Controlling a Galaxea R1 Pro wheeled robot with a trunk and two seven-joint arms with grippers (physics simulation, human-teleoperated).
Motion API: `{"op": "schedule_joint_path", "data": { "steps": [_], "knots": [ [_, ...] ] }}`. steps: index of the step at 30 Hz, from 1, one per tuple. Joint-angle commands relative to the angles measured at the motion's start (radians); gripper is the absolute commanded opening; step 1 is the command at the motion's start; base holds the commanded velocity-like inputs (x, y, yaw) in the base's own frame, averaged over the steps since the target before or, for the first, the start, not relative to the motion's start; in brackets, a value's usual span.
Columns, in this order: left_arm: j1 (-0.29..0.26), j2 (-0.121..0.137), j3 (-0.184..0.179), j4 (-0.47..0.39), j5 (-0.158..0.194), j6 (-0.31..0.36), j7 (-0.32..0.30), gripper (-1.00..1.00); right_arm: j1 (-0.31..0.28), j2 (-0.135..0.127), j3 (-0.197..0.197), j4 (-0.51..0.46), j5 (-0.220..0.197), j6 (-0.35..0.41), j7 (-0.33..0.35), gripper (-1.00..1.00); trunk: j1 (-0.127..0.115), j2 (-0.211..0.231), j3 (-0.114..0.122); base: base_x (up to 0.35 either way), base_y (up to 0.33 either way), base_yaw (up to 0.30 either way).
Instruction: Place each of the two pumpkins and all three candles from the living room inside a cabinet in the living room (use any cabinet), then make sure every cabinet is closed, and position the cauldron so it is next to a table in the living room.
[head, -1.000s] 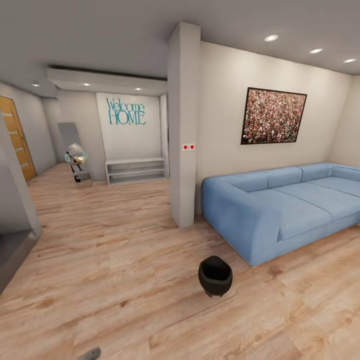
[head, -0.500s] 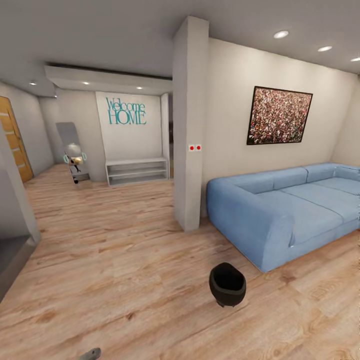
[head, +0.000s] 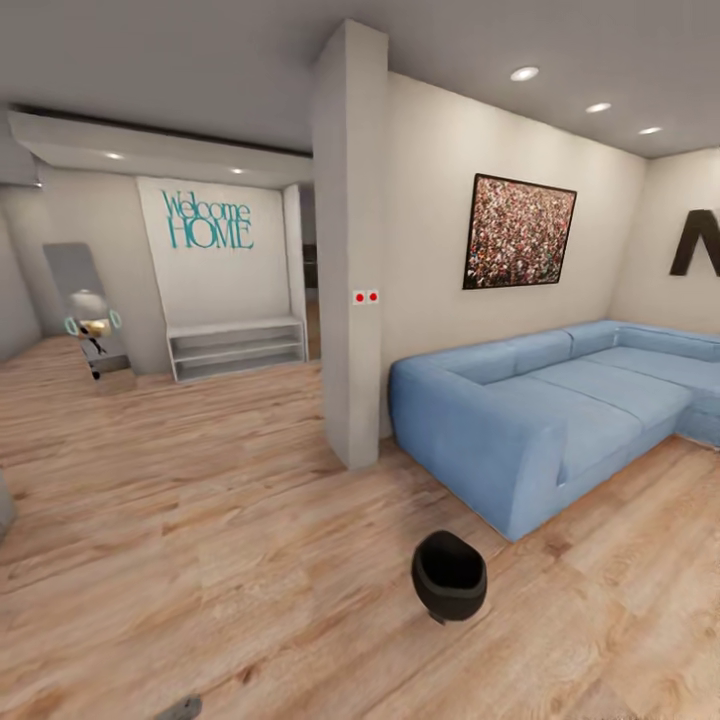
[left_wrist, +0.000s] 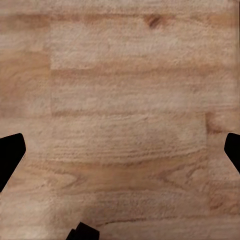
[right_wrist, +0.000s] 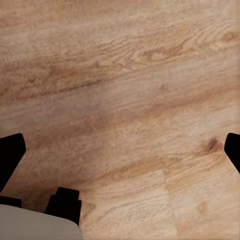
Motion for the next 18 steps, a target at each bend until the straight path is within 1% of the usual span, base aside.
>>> {"op": "schedule_joint_path", "data": {
  "steps": [1, 5, 18],
  "knots": [
    [-0.001, 0.0, -0.008, 0.002, 0.006, 0.002, 0.0, 1.0, -0.001, 0.0, 0.009, 0.002, -0.01, 0.001, 0.005, 1.0, 0.0, -0.001, -0.001, 0.174, 0.3, -0.254],
    [-0.001, 0.0, -0.008, 0.002, 0.006, 0.02, 0.001, 1.0, -0.001, 0.0, 0.009, 0.002, -0.01, 0.001, 0.005, 1.0, 0.0, -0.001, -0.001, 0.148, 0.309, -0.254],
    [-0.001, 0.0, -0.008, 0.002, 0.006, 0.023, 0.001, 1.0, -0.001, 0.0, 0.009, 0.002, -0.01, 0.001, 0.005, 1.0, 0.0, -0.001, -0.001, 0.131, 0.314, -0.255]
  ]
}}
